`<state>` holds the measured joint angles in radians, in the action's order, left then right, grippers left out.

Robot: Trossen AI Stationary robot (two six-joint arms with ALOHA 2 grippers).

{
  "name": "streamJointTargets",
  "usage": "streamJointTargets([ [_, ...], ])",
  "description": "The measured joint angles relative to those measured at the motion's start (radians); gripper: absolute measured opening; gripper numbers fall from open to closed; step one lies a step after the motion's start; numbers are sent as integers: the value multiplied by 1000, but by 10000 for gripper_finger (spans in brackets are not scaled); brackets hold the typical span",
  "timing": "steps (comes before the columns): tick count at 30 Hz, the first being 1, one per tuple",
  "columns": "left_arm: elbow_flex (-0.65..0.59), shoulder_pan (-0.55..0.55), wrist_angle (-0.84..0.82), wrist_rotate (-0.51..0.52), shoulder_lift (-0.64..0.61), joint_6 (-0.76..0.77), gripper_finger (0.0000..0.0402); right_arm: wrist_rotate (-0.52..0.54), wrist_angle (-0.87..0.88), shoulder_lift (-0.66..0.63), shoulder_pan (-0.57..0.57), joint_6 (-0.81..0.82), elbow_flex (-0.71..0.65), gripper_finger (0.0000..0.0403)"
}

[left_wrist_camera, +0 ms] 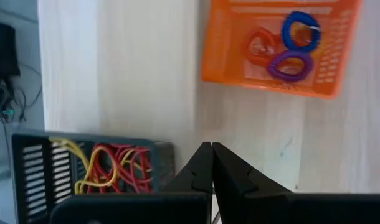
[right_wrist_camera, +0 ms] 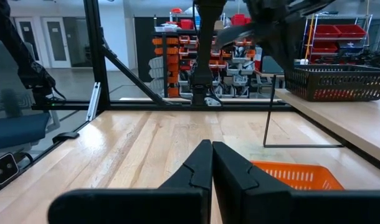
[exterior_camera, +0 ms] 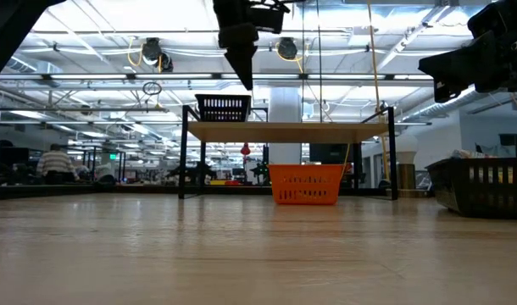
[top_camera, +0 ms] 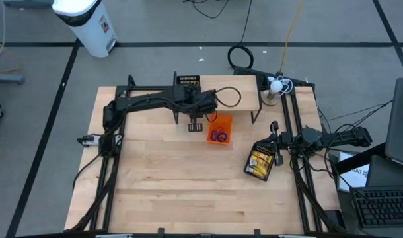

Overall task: Pick & Place Office Desk Supplies
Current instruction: Put the orange bin on the shelf

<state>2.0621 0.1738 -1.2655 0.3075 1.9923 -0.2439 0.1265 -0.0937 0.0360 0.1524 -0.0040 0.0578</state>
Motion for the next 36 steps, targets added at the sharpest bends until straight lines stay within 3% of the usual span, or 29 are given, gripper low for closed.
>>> streamJointTargets([
  [7, 8, -102, -32, 9, -74, -54, 2, -1, 6, 0, 0, 0, 0, 0],
  [13, -21, -226, -26, 57, -320, 53, 1, 0, 6, 0, 0, 9, 0, 0],
  [16, -108, -262, 28, -36, -478, 187, 1, -1, 1, 0, 0, 14, 0, 0],
  [18, -227, -277, 105, -148, -585, 273, 1, -1, -3, 0, 0, 15, 0, 0],
  [20, -401, -305, 241, -197, -699, 291, 2, 0, -8, 0, 0, 10, 0, 0],
  [26, -1082, -376, 971, -91, -1077, 127, 2, 1, -23, 0, 0, 8, 0, 0],
  [29, -1402, -346, 1280, -164, -1236, 96, 1, 2, -22, 0, 0, 11, 0, 0],
  [32, -1654, -317, 1431, -264, -1396, 112, 1, 2, -22, 0, 0, 9, 0, 0],
  [34, -1755, -296, 1468, -236, -1523, 139, 1, 2, -22, 0, 0, -4, 0, 0],
  [36, -1813, -265, 1404, -187, -1668, 202, 1, 3, -24, 0, 0, -14, 0, 0],
])
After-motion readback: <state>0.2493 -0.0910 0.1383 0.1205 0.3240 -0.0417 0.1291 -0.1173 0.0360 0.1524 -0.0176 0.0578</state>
